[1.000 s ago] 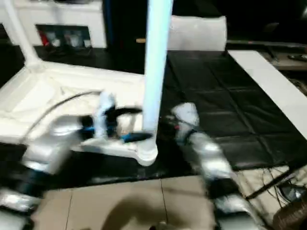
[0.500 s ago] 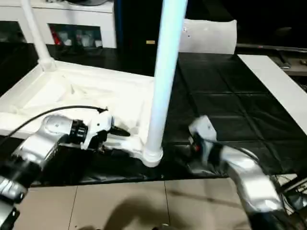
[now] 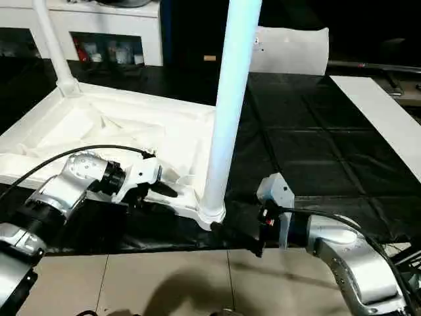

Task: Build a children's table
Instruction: Rotate table base, then rotate leg to tighten

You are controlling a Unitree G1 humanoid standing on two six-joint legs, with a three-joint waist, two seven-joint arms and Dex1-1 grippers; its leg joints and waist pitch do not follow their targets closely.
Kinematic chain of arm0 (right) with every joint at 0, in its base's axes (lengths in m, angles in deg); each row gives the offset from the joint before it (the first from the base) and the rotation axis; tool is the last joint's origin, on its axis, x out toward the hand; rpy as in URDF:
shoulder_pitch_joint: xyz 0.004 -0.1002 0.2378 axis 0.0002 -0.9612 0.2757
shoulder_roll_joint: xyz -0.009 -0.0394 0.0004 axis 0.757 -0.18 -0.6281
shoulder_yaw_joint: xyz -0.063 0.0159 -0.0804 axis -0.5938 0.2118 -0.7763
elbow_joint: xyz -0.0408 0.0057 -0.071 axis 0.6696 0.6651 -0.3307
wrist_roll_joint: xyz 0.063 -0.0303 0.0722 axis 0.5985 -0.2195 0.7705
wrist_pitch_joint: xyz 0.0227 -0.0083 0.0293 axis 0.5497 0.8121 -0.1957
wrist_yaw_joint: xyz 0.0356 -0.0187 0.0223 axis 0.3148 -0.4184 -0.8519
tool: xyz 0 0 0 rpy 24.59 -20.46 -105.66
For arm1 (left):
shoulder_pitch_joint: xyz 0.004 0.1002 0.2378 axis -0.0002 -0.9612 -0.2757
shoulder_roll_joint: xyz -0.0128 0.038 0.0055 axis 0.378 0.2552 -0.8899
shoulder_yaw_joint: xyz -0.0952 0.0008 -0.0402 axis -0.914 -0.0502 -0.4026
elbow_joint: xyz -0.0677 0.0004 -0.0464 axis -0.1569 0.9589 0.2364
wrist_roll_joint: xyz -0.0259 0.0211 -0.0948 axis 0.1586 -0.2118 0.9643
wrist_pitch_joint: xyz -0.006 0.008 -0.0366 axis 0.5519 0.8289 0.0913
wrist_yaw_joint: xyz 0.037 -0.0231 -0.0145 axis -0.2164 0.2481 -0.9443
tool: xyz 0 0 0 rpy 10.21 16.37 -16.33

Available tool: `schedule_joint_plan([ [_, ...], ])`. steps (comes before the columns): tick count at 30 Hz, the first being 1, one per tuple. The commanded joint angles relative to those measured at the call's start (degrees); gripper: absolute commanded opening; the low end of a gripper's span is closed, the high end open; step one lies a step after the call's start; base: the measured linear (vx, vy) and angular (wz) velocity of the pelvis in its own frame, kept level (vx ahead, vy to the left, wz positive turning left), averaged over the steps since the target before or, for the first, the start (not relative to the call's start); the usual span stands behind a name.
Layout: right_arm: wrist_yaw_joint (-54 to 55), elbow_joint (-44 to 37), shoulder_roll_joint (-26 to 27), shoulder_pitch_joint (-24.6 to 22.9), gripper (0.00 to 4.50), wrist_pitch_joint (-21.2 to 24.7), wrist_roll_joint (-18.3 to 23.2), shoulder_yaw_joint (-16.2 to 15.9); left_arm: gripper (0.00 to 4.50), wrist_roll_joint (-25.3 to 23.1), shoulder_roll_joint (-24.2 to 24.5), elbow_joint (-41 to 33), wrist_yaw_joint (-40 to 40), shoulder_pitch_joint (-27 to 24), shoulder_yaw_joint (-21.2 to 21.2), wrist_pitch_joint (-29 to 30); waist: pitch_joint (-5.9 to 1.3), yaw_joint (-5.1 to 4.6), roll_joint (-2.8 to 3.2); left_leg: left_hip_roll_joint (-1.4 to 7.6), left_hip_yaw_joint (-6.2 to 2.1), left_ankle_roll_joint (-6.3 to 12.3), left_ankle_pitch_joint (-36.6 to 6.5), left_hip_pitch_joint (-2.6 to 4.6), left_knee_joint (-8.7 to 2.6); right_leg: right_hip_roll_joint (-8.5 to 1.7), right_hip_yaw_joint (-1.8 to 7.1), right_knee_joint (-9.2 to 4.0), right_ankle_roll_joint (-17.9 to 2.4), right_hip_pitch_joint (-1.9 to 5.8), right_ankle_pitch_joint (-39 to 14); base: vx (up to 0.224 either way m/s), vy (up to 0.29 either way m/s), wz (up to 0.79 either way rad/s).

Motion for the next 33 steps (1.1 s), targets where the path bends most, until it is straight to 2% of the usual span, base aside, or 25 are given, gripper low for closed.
schedule_joint_plan([
  [1, -0.6, -1.3, -1.3, -0.6, 4.5, 0.7, 0.1, -1.0, 1.63, -0.9, -0.5, 0.6, 0.5, 1.3, 0.5, -0.9, -3.57, 0.33, 0.31, 0.85, -0.06, 1.51, -11.9, 0.17, -3.82, -4.09, 2.78, -4.91, -8.4, 3.13, -15.8, 0.0, 0.0, 0.0],
  [6, -0.8, -1.6, -1.6, -1.1, 4.5, 1.0, -0.8, -1.9, 1.18, -0.7, -1.4, 2.4, 2.1, 2.1, 0.0, -1.2, -3.5, 0.39, 0.22, 0.76, -0.04, 1.48, -12.3, 0.13, -3.8, -4.16, 2.76, -5.19, -7.9, 3.07, -17.4, 0.0, 0.0, 0.0],
  [10, -0.6, -1.6, -1.6, -0.9, 4.5, 1.3, -0.7, -2.0, 0.93, -1.0, -2.0, 3.1, 2.7, 2.6, 0.3, -1.5, -3.49, 0.43, 0.24, 0.75, -0.04, 1.4, -12.5, 0.13, -3.79, -4.13, 2.77, -5.21, -8.0, 3.06, -17.6, 0.0, 0.0, 0.0],
  [12, -0.4, -1.6, -1.8, -0.8, 4.5, 1.3, -0.7, -2.2, 0.61, -1.1, -2.3, 3.5, 2.8, 2.8, 0.3, -1.6, -3.51, 0.44, 0.25, 0.76, -0.05, 1.46, -12.3, 0.13, -3.76, -4.15, 2.76, -5.17, -8.0, 3.09, -17.3, 0.0, 0.0, 0.0],
  [14, -0.2, -1.6, -1.9, -0.8, 4.5, 1.1, -0.8, -2.5, 0.5, -1.4, -2.6, 4.1, 2.9, 3.0, 0.5, -1.9, -3.56, 0.44, 0.22, 0.79, -0.09, 1.56, -11.7, 0.04, -3.77, -4.17, 2.77, -5.03, -8.3, 3.2, -16.0, 0.0, 0.0, 0.0],
  [20, -0.2, -1.7, -1.7, -0.8, 4.5, 1.1, -0.8, -2.6, 0.03, -2.7, -3.0, 5.6, 3.0, 3.6, 1.1, -2.7, -3.52, 0.46, 0.26, 0.8, -0.09, 1.59, -12.2, 0.13, -3.78, -4.18, 2.73, -5.16, -8.2, 3.15, -16.9, 0.0, 0.0, 0.0],
  [22, -0.1, -1.6, -1.5, -0.7, 4.5, 1.0, -0.9, -2.6, 0.03, -4.2, -2.6, 6.5, 2.8, 4.0, 1.9, -3.6, -3.48, 0.48, 0.39, 0.8, -0.15, 1.53, -12.4, 0.11, -3.85, -4.23, 2.73, -5.22, -8.1, 3.19, -17.2, 0.0, 0.0, 0.0],
  [27, 0.4, -1.1, -0.8, -0.2, 4.5, 0.5, -0.6, -2.3, 0.03, -6.7, -1.6, 8.3, 2.2, 4.6, 2.7, -5.2, -3.38, 0.41, 0.21, 0.77, -0.18, 1.47, -13.1, 0.1, -3.9, -4.26, 2.66, -5.35, -7.7, 3.21, -18.5, 0.0, 0.0, 0.0],
  [28, 0.6, -1.0, -0.5, 0.0, 4.5, 0.5, -0.4, -2.2, 0.03, -6.2, -1.7, 8.4, 2.1, 4.6, 2.2, -4.6, -3.25, 0.38, 0.19, 0.67, -0.17, 1.34, -13.9, 0.18, -3.87, -4.33, 2.58, -5.69, -7.0, 3.09, -21.7, 0.0, 0.0, 0.0],
  [30, 1.4, -0.6, 0.3, 0.4, 4.5, 0.2, -0.3, -1.8, 0.03, -4.9, -1.8, 8.3, 1.7, 4.5, 0.6, -2.7, -3.27, 0.4, 0.16, 0.69, -0.22, 1.25, -13.9, 0.24, -3.85, -4.4, 2.58, -5.87, -6.3, 2.99, -23.7, 0.0, 0.0, 0.0],
  [33, 2.8, 0.2, 1.3, 1.0, 4.5, -0.2, -0.4, -1.3, 0.03, -3.0, -1.9, 7.5, 1.1, 4.0, -1.4, 0.4, -3.34, 0.26, 0.36, 0.63, -0.27, 0.85, -13.7, 0.07, -3.88, -4.35, 2.45, -5.85, -6.0, 2.99, -24.0, 0.0, 0.0, 0.0],
])
